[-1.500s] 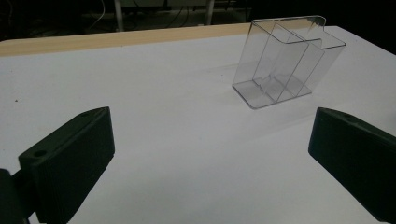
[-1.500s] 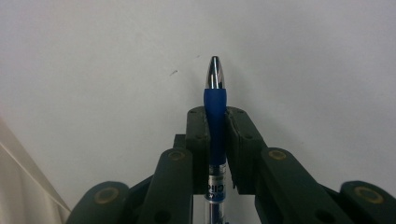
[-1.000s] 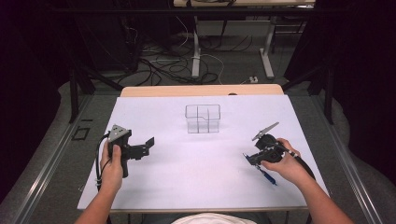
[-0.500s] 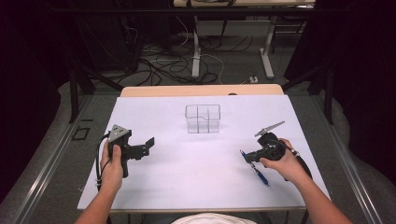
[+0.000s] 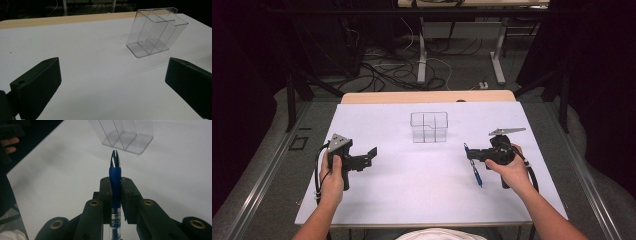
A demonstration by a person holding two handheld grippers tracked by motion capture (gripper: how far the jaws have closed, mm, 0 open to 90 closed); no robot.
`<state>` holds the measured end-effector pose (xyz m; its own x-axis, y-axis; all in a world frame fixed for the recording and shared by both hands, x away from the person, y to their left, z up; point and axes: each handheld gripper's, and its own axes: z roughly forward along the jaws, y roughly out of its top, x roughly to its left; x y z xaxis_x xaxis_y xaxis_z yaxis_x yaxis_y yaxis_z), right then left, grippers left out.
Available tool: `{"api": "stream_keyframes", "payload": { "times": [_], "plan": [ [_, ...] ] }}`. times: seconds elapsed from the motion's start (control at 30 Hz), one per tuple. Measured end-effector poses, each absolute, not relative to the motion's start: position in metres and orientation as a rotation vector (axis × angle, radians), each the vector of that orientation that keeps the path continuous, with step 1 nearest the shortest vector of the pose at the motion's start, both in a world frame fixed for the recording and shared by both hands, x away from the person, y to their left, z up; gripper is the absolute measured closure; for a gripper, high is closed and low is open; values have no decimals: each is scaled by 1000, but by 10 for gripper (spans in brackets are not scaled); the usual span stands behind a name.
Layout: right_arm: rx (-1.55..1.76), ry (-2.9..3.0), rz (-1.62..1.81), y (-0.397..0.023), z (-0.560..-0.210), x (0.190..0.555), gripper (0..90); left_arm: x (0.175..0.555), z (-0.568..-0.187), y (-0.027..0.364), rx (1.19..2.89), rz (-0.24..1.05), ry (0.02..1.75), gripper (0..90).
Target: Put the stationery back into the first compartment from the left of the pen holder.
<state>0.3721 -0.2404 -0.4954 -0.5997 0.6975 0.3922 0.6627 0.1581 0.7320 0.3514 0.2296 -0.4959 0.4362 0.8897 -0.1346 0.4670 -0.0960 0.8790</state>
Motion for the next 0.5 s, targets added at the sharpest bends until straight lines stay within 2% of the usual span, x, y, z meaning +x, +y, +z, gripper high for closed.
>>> {"api": "stream_keyframes", "payload": {
  "times": [0.5],
  "plan": [
    [1305, 2150, 1641, -209, -474, 388, 798, 351, -496, 232, 1727, 578, 1176, 3]
  ]
}}
